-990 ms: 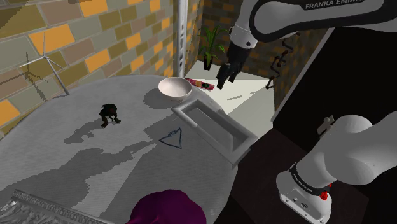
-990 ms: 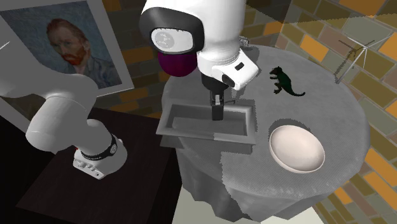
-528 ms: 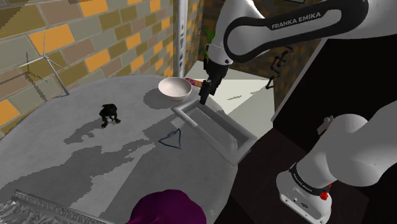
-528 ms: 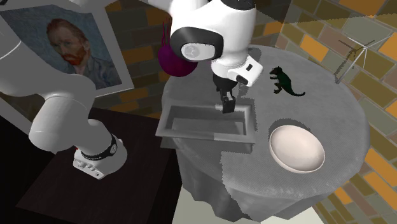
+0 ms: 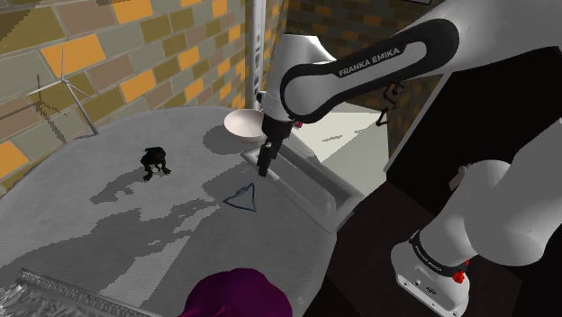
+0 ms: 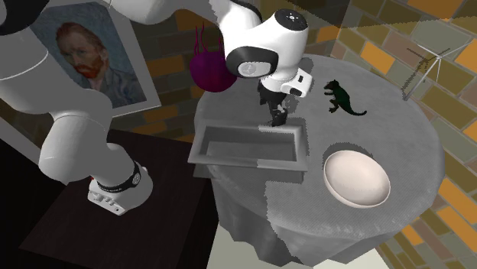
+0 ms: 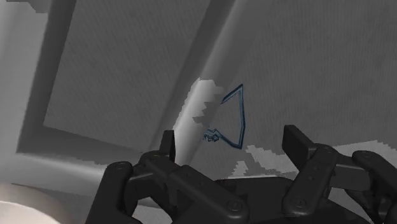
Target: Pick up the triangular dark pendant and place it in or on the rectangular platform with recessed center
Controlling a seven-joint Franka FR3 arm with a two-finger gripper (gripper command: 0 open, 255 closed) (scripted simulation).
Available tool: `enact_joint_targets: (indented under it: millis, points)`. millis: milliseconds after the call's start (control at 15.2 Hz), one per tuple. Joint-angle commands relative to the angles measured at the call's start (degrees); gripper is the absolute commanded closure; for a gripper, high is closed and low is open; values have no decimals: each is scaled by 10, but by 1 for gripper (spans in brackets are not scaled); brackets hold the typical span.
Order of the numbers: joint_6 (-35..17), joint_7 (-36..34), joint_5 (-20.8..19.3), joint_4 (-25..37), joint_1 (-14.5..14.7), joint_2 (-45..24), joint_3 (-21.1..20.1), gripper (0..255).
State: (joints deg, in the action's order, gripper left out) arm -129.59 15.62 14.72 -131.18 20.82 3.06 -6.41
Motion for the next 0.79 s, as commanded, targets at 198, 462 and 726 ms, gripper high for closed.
enact_joint_targets:
  millis: [198, 462, 726]
  points:
    - [-40, 27, 12, 9, 18, -52, -17, 0]
    - [-70, 28, 16, 1, 21, -73, -21, 0]
    - [-82, 29, 17, -2, 22, -82, -22, 0]
